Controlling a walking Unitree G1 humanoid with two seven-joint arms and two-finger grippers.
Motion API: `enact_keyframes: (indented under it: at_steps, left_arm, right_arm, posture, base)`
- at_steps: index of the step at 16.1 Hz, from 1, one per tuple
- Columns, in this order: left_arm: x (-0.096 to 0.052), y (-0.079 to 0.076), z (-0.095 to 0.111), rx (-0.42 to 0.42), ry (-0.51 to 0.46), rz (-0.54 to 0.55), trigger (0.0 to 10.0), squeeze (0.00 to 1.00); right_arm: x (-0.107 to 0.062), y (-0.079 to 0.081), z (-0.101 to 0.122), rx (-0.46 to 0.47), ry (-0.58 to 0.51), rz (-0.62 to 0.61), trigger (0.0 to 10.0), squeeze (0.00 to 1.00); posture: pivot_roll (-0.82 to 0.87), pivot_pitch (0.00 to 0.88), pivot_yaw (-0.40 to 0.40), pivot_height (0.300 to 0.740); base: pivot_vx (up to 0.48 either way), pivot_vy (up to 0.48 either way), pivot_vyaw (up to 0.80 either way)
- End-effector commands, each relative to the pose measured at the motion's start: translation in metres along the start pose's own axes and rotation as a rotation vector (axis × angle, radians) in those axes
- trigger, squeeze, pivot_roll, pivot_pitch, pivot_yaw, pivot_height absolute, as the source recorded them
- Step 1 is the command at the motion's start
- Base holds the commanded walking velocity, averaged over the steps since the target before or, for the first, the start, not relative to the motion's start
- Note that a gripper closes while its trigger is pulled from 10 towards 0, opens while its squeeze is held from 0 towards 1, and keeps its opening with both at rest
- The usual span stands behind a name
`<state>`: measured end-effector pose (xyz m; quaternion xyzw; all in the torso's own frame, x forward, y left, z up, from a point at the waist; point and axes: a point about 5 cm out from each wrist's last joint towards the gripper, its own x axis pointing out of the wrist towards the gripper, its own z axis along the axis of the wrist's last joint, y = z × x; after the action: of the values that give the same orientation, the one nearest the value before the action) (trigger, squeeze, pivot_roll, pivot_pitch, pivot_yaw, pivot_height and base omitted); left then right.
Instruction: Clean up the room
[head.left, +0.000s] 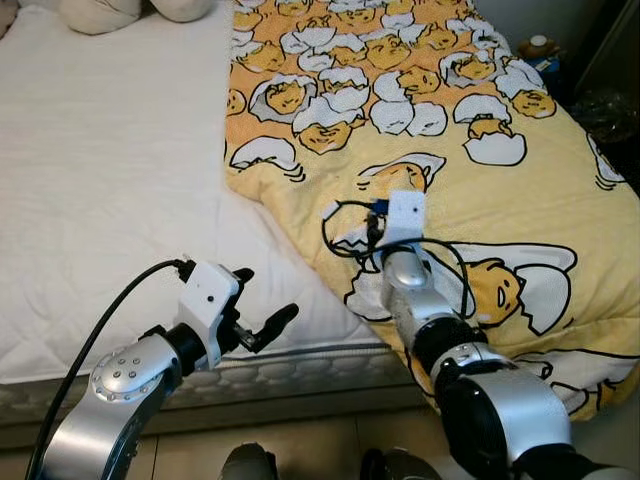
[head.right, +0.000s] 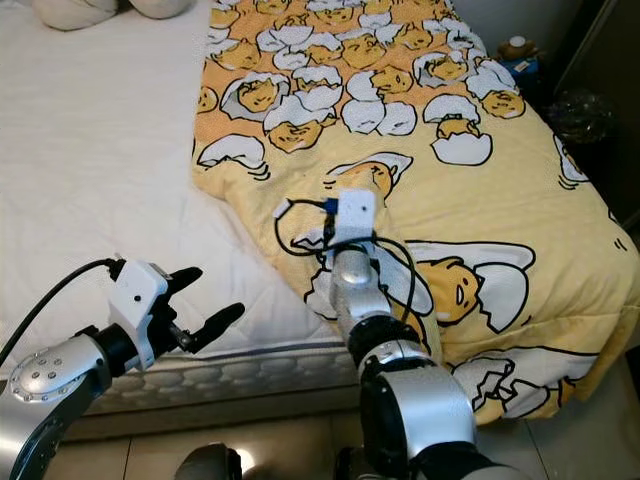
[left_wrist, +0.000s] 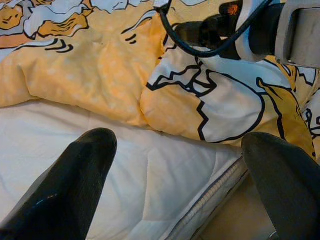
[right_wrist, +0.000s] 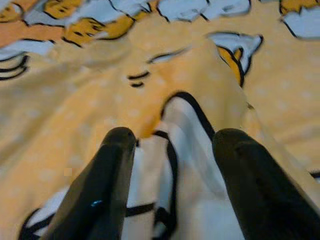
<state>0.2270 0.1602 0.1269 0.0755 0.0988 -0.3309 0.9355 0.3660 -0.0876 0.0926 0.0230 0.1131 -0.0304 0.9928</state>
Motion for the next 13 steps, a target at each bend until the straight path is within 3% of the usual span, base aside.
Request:
enact_keyframes:
  at_steps: [1,6,13]
  left_arm:
    - [0.0,-0.001,-0.001,0.006,0.003,-0.002,10.0,0.0]
    - [-0.001,-0.002,-0.002,0.003,0.007,-0.003,10.0,0.0]
    - [-0.003,-0.003,-0.002,0.002,0.01,-0.005,10.0,0.0]
  right_arm:
    - [0.0,-0.002,-0.004,0.019,0.034,-0.016,10.0,1.0]
    - [0.001,-0.008,-0.009,0.075,0.092,-0.027,10.0,1.0]
    - [-0.001,0.001,-0.017,0.15,0.174,0.04,10.0,1.0]
  posture:
    - [0.21,0.121,0.025,0.74]
    - [0.21,0.128,0.023,0.74]
    - [0.22,0.131,0.024,0.74]
  base:
    - [0.0,0.0,0.0]
    - [0.0,0.0,0.0]
    - [0.0,0.0,0.0]
